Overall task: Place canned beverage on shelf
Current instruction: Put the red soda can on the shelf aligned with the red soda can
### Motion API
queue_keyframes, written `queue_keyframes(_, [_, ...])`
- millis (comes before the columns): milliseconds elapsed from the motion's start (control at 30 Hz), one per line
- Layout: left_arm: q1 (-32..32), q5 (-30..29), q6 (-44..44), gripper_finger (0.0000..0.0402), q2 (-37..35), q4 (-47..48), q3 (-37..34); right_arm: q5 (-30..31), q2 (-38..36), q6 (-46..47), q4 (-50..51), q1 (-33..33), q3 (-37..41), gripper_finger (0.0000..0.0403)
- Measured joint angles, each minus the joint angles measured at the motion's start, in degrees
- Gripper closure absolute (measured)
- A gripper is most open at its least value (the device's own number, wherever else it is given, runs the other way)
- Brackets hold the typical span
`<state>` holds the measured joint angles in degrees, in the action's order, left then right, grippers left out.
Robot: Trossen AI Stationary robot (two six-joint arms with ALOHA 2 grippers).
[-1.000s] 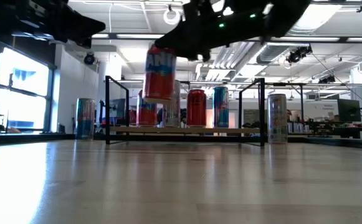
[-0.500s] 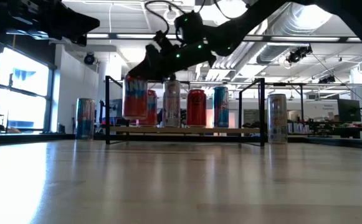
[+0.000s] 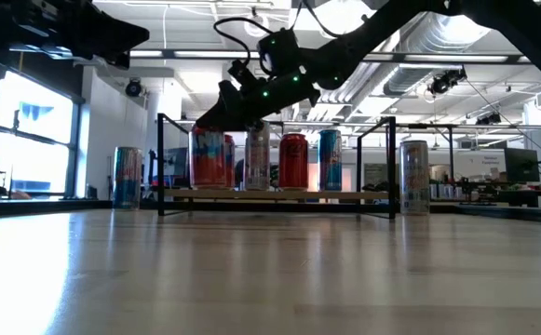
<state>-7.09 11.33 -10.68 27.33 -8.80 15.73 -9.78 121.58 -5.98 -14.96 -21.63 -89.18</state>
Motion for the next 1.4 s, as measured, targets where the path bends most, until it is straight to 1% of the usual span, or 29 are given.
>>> queue_keyframes(333, [0.00,0.07,0.54,0.0401,0.02,-0.02,-0.02,0.28,0.28,-0.05,-0.24,0.26,-0.01,0.0168])
queue_keyframes(400, [0.00,0.07,0.52,0.0401,0.00,-0.04,-0.02,0.79,0.28,-0.07,-0.19,0.51,-0.01,0.0152])
queue_keyframes(500, [0.00,0.07,0.52,0.0401,0.00,-0.02,-0.02,3.13,0.28,-0.09,0.08,1.04,-0.01,0.0122])
queue_keyframes(600, [0.00,0.07,0.52,0.0402,0.00,-0.04,-0.04,3.56,0.26,-0.11,0.17,1.40,0.00,0.0110])
queue_keyframes(1000, [0.00,0.06,0.50,0.0402,0.00,-0.02,-0.04,3.65,-0.45,-2.76,0.33,4.16,-0.01,0.0104])
queue_keyframes(1233, [0.00,0.04,0.50,0.0401,0.00,-0.02,-0.04,9.58,-2.14,-4.60,1.68,4.13,-0.05,0.0105])
queue_keyframes(1400, [0.00,0.04,0.50,0.0401,0.00,0.00,-0.04,10.39,-2.10,-4.50,3.34,3.55,-0.05,0.0107])
